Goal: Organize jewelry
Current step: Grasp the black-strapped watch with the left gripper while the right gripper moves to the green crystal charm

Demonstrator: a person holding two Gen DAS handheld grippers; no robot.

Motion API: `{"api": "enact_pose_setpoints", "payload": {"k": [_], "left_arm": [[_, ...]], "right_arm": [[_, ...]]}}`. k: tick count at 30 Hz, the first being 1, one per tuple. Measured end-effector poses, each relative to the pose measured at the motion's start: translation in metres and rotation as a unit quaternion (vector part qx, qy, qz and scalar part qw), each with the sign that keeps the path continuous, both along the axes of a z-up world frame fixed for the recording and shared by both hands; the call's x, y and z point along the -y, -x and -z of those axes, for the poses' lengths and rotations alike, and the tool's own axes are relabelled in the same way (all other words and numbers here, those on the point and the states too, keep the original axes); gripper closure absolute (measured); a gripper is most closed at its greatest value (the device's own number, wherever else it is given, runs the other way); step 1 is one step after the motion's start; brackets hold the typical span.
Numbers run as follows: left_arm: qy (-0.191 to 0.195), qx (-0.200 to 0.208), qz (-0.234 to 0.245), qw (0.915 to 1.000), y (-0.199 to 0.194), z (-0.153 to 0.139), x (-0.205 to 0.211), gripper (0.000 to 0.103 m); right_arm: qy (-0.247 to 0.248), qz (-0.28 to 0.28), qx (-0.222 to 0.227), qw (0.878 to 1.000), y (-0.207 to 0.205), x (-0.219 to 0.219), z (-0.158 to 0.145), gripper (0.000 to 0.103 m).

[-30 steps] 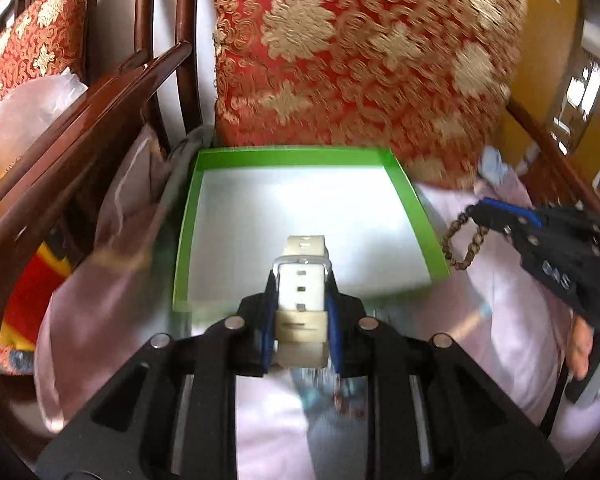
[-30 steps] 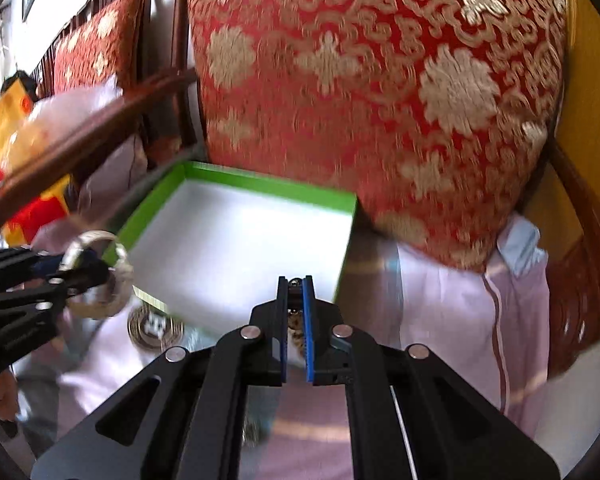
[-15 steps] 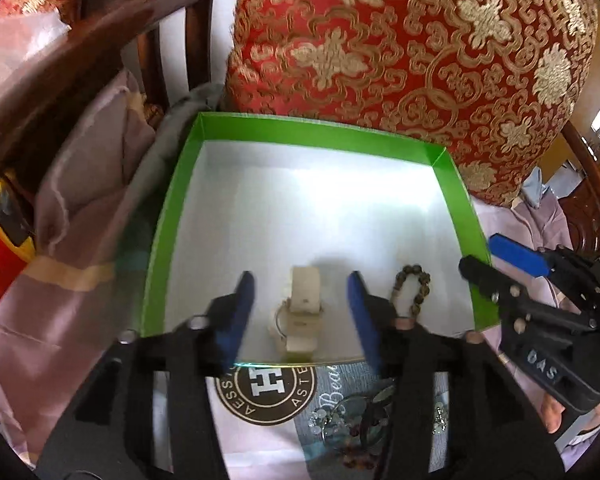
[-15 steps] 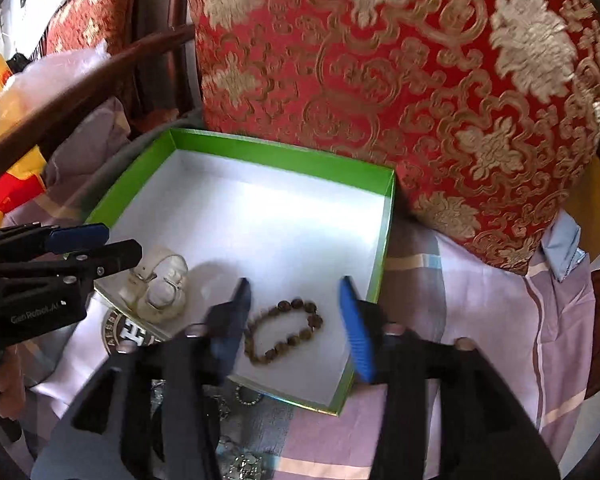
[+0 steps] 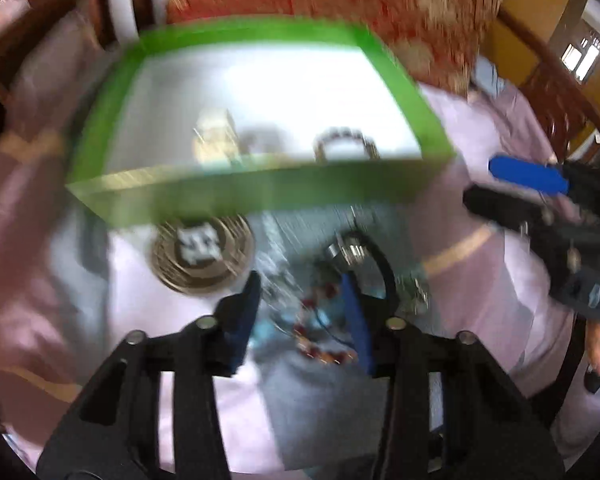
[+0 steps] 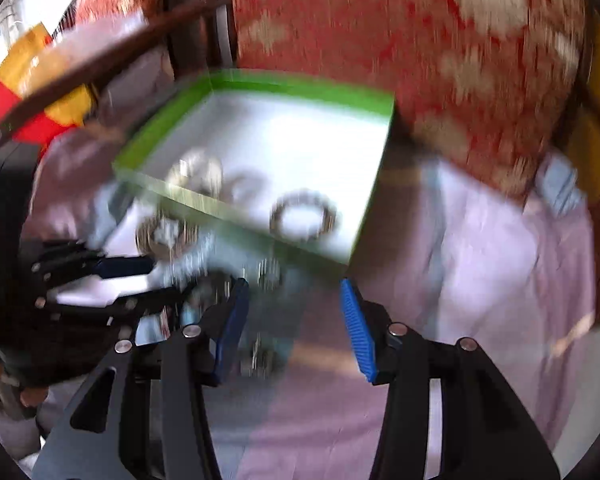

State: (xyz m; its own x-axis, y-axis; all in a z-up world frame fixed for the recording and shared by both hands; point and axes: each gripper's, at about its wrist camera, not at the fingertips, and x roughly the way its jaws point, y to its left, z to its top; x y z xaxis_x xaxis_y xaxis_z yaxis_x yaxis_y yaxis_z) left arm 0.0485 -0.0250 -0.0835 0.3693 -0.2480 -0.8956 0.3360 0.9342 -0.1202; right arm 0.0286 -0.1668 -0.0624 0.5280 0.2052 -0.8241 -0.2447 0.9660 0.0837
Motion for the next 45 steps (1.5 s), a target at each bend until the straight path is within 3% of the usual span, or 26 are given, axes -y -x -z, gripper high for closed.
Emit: {"api": "enact_pose_setpoints", "payload": {"k": [4, 8, 9, 10, 11, 13, 24, 29, 36, 40, 43, 45], "left_arm": [[-0.001, -0.038, -0.003, 0.9993, -0.005, 0.027, 0.007, 0.081], [-0.012, -0.032, -0.020, 0.9992, -0.006, 0.025, 0.000, 0.093], [-0.013, -0.030, -0.022, 0.9992, -0.005, 0.024, -0.002, 0.095], [-0.015, -0.027, -0.025, 0.9992, -0.004, 0.022, -0.005, 0.099], [-0.017, -0.026, -0.029, 0.9991, -0.004, 0.021, -0.008, 0.099], [-0.026, -0.023, -0.041, 0.9985, -0.003, 0.019, -0.016, 0.100], [-0.020, 0.002, -0.059, 0.9981, 0.009, -0.007, -0.049, 0.100], [-0.017, -0.009, -0.056, 0.9983, 0.009, 0.002, -0.047, 0.098], [-0.011, -0.012, -0.053, 0.9985, 0.005, 0.005, -0.040, 0.092], [0.003, 0.004, -0.051, 0.9987, 0.008, -0.007, -0.045, 0.069], [0.014, 0.003, -0.044, 0.9990, 0.008, -0.009, -0.042, 0.066], [0.013, -0.001, -0.033, 0.9994, 0.009, -0.007, -0.035, 0.065]], "right_arm": [[-0.002, -0.005, -0.050, 0.999, 0.009, -0.002, 0.034, 0.055], [-0.007, -0.024, -0.064, 0.998, 0.009, -0.016, 0.046, 0.056], [0.000, -0.030, -0.061, 0.998, 0.009, -0.022, 0.049, 0.059], [0.007, -0.032, -0.061, 0.998, 0.009, -0.025, 0.051, 0.069], [0.014, -0.032, -0.064, 0.997, 0.008, -0.027, 0.054, 0.081], [0.020, -0.031, -0.066, 0.997, 0.008, -0.028, 0.057, 0.086], [-0.018, 0.002, -0.034, 0.999, 0.004, -0.002, 0.028, 0.087], [-0.007, 0.013, -0.045, 0.999, -0.002, 0.005, 0.034, 0.069], [0.010, 0.010, -0.059, 0.998, -0.006, 0.004, 0.046, 0.069], [0.011, 0.004, -0.067, 0.998, -0.007, 0.004, 0.052, 0.069], [0.016, -0.006, -0.071, 0.997, -0.006, -0.002, 0.056, 0.069], [0.019, -0.009, -0.073, 0.997, -0.005, -0.004, 0.058, 0.079]]}}
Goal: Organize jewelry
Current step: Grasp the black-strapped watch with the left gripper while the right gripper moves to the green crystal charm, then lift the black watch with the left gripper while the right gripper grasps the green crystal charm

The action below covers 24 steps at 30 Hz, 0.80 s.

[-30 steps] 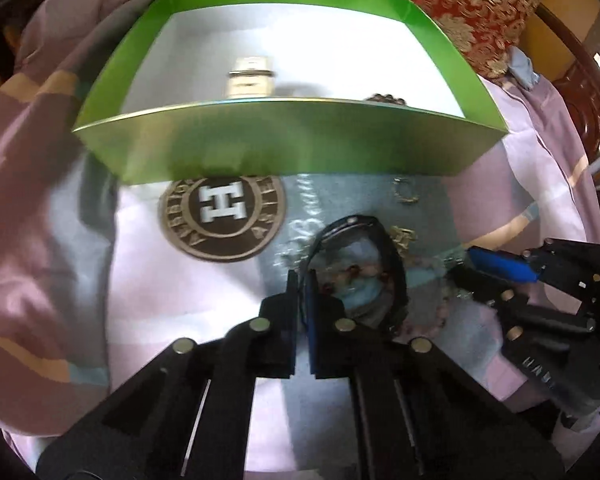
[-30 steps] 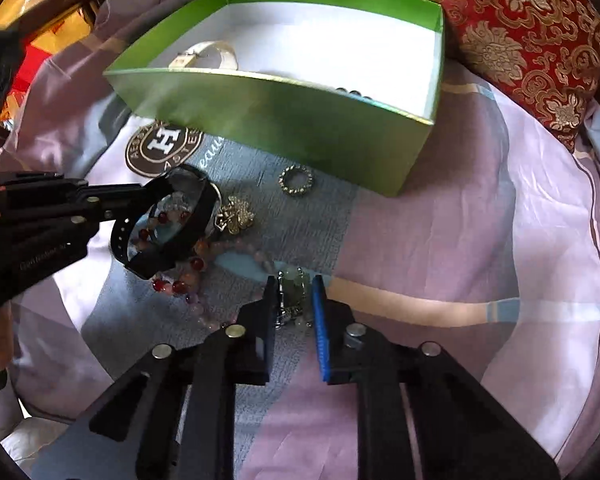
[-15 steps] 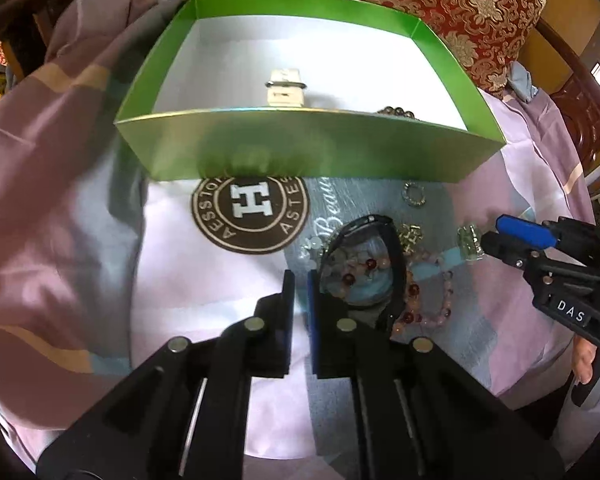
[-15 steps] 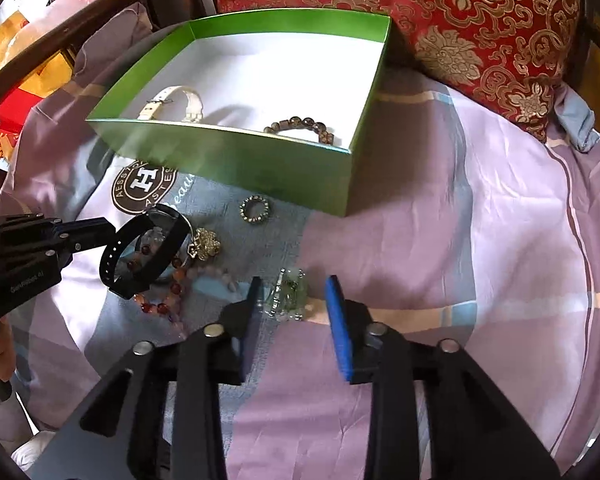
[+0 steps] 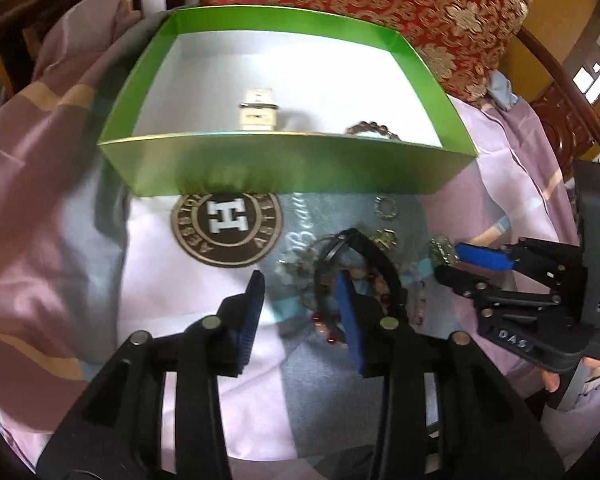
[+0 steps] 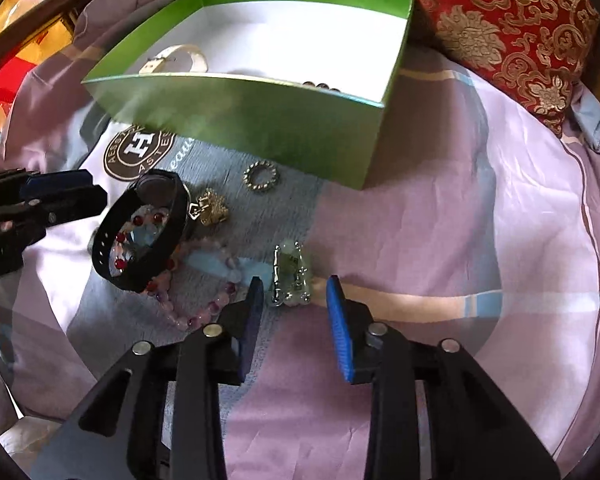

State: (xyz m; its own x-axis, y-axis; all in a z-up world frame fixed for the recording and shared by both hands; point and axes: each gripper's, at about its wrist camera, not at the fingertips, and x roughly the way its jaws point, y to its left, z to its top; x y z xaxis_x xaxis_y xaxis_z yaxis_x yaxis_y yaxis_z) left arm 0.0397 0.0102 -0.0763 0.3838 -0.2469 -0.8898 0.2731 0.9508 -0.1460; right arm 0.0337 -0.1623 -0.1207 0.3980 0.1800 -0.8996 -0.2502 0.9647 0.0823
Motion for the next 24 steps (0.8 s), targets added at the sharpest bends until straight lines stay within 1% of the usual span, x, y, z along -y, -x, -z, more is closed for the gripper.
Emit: {"api": "enact_pose_setpoints", "payload": {"k": [1, 5, 9, 11, 12, 13, 14, 15, 16, 17, 19, 22, 23, 24], "left_arm": [[-0.001, -0.001, 0.003, 1.0000, 0.001, 0.001, 0.003, 0.065], [-0.005, -0.014, 0.017, 0.9997, 0.001, 0.009, 0.013, 0.063], [-0.009, -0.028, 0.023, 0.9993, 0.001, 0.020, 0.019, 0.063], [-0.016, -0.037, 0.022, 0.9989, -0.001, 0.028, 0.021, 0.063], [-0.019, -0.039, 0.022, 0.9988, -0.002, 0.030, 0.022, 0.063], [-0.018, -0.039, 0.021, 0.9989, -0.003, 0.032, 0.022, 0.063], [-0.015, -0.039, 0.020, 0.9989, -0.003, 0.032, 0.022, 0.066], [-0.019, -0.038, 0.016, 0.9990, -0.004, 0.032, 0.021, 0.069], [-0.024, -0.037, 0.013, 0.9990, -0.005, 0.032, 0.020, 0.079], [-0.031, -0.037, 0.009, 0.9988, -0.006, 0.033, 0.019, 0.085], [-0.023, -0.039, 0.006, 0.9990, -0.008, 0.033, 0.014, 0.087], [-0.022, -0.036, 0.005, 0.9991, -0.008, 0.031, 0.013, 0.091], [-0.021, -0.035, 0.006, 0.9991, -0.007, 0.030, 0.013, 0.091], [-0.022, -0.034, 0.006, 0.9992, -0.007, 0.029, 0.013, 0.091]], "right_arm": [[0.000, -0.001, -0.001, 1.000, 0.000, -0.001, 0.000, 0.085], [-0.011, 0.001, 0.010, 1.000, 0.001, 0.003, -0.007, 0.095], [-0.018, 0.009, 0.006, 1.000, 0.000, 0.008, -0.007, 0.094], [-0.020, 0.016, -0.003, 1.000, -0.002, 0.011, -0.004, 0.092], [-0.025, 0.019, -0.006, 0.999, -0.003, 0.013, -0.003, 0.082], [-0.029, 0.023, -0.003, 0.999, -0.003, 0.015, -0.004, 0.069], [-0.033, 0.026, 0.004, 0.999, -0.002, 0.015, -0.006, 0.060], [-0.036, 0.026, 0.012, 0.999, -0.001, 0.016, -0.009, 0.058], [-0.040, 0.025, 0.019, 0.999, -0.001, 0.015, -0.012, 0.057], [-0.044, 0.025, 0.024, 0.998, -0.001, 0.013, -0.013, 0.057], [-0.046, 0.024, 0.036, 0.998, -0.002, 0.011, -0.016, 0.057], [-0.027, 0.015, 0.042, 0.999, -0.006, 0.000, -0.012, 0.057], [-0.020, 0.010, 0.040, 0.999, -0.007, -0.004, -0.009, 0.061], [-0.012, 0.005, 0.035, 0.999, -0.009, -0.009, -0.005, 0.067]]}}
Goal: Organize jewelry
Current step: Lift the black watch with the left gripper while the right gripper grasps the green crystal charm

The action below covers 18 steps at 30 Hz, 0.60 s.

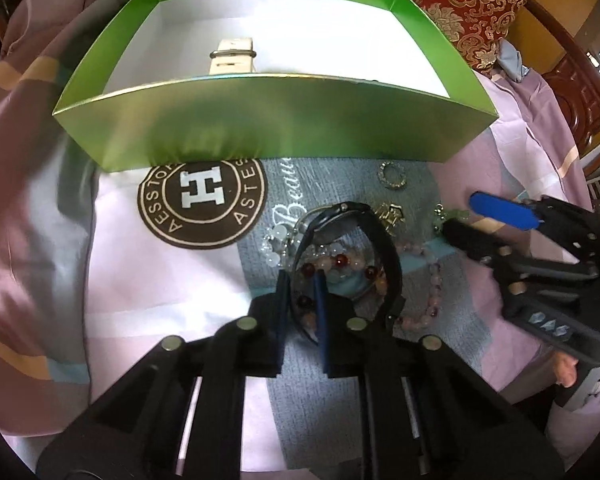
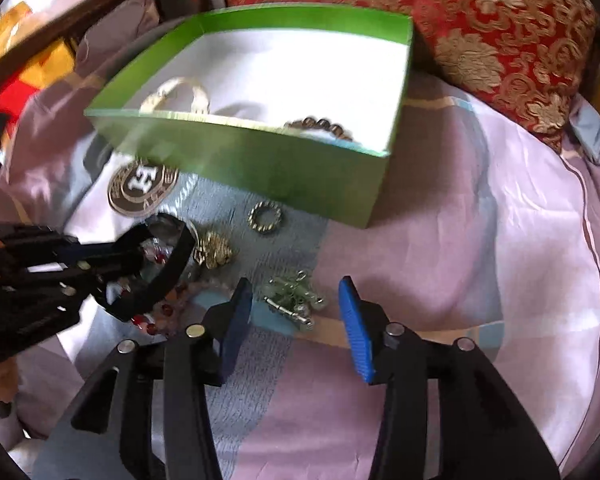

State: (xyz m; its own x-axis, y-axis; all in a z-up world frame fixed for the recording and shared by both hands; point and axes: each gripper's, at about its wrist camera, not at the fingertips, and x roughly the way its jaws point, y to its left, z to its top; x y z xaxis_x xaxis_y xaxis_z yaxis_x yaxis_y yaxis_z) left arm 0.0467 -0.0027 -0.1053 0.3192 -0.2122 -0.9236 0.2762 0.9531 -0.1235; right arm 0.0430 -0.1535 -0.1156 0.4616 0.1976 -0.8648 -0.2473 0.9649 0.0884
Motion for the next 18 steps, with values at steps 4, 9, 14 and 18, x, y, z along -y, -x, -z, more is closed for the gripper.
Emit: {"api": "enact_pose_setpoints", "payload": {"k": [4, 9, 14, 18], "left_arm": [[0.000, 0.008, -0.004, 1.0000, 0.002, -0.008, -0.002, 0.095], [0.002, 0.029, -0.010, 0.9995, 0.006, -0.025, -0.008, 0.095], [0.006, 0.045, -0.014, 0.9988, 0.008, -0.039, -0.015, 0.095], [0.011, 0.037, -0.003, 0.9993, 0.009, -0.035, -0.012, 0.095]], "right_arm": [[0.019, -0.013, -0.006, 1.000, 0.005, -0.004, 0.002, 0.084], [0.014, -0.013, 0.005, 1.000, 0.010, -0.001, -0.008, 0.084], [0.007, -0.014, 0.019, 1.000, 0.015, 0.000, -0.020, 0.084], [0.005, -0.009, 0.020, 1.000, 0.021, 0.011, -0.025, 0.084]]}}
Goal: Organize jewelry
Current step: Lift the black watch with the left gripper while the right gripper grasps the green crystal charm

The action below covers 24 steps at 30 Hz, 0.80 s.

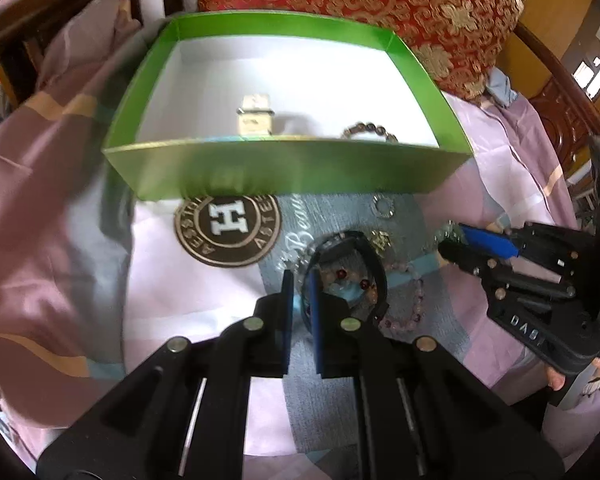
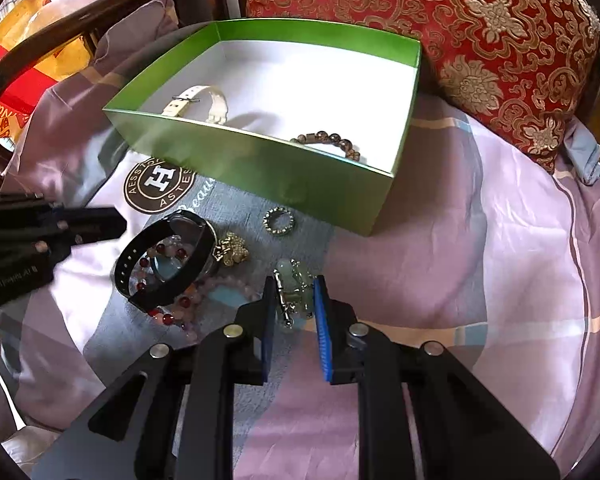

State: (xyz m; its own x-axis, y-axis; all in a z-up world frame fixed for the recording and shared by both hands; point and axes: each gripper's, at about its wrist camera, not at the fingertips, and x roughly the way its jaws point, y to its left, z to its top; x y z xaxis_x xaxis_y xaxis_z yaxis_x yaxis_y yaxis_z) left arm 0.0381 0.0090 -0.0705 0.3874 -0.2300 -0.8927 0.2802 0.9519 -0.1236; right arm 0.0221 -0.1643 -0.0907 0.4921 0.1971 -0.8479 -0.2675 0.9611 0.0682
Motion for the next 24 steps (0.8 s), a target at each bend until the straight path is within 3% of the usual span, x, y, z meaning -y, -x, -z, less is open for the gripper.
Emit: {"api": "enact_pose_setpoints", "payload": {"k": [7, 9, 12, 13, 17, 18, 19, 24], "left_arm": [[-0.015, -0.021, 0.007, 0.9996, -0.009, 0.031, 0.017, 0.078], [-0.019, -0.025, 0.006, 0.9995, -0.011, 0.038, 0.019, 0.067], [-0.020, -0.020, 0.009, 0.9996, -0.011, 0.041, 0.020, 0.065], [-0.020, -0.021, 0.008, 0.9996, -0.011, 0.041, 0.019, 0.067], [-0.005, -0.028, -0.001, 0.9996, -0.012, 0.038, 0.013, 0.091], [0.004, -0.031, -0.006, 0.9995, -0.013, 0.037, 0.010, 0.092], [0.008, -0.032, -0.010, 0.9994, -0.013, 0.037, 0.008, 0.093], [0.011, -0.018, -0.020, 0.9996, -0.009, 0.024, 0.000, 0.096]], "right_arm": [[-0.004, 0.013, -0.018, 1.000, -0.007, -0.002, 0.011, 0.084], [-0.004, 0.015, -0.020, 1.000, -0.008, -0.002, 0.014, 0.084], [0.004, 0.020, -0.028, 0.999, -0.012, -0.001, 0.023, 0.083], [0.005, 0.022, -0.033, 0.999, -0.014, -0.002, 0.026, 0.080], [-0.001, 0.021, -0.033, 0.999, -0.015, -0.004, 0.030, 0.073], [0.006, 0.018, -0.032, 0.999, -0.015, -0.006, 0.030, 0.073], [0.011, 0.015, -0.033, 0.999, -0.014, -0.008, 0.030, 0.082], [-0.011, 0.011, -0.027, 1.000, -0.010, -0.005, 0.019, 0.084]]}}
